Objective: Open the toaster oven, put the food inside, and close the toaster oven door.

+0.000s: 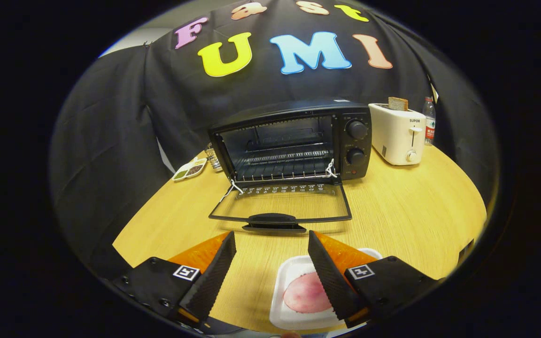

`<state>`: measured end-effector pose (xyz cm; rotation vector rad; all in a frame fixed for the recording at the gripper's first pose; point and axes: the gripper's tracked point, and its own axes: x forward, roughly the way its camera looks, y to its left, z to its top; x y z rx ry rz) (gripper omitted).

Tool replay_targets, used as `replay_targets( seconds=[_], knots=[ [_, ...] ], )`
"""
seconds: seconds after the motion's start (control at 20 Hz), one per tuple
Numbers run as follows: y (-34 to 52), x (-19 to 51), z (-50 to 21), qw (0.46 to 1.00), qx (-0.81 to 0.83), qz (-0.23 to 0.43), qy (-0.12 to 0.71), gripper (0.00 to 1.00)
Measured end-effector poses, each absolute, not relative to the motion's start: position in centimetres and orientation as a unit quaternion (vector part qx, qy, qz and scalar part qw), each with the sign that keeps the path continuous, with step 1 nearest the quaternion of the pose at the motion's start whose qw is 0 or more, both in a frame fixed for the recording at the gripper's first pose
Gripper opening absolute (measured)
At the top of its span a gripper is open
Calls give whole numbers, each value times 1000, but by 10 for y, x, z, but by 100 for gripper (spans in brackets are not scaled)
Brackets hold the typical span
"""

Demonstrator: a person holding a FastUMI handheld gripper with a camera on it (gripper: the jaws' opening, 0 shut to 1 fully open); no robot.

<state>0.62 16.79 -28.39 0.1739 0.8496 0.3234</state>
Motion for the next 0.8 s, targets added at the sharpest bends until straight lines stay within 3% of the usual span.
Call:
replay_targets(
  seconds=[0.4,0.8],
  knots=[
    [101,-6,-279,847,84,200,485,99],
    [45,-4,-302,781,151,189,577,99]
  ],
)
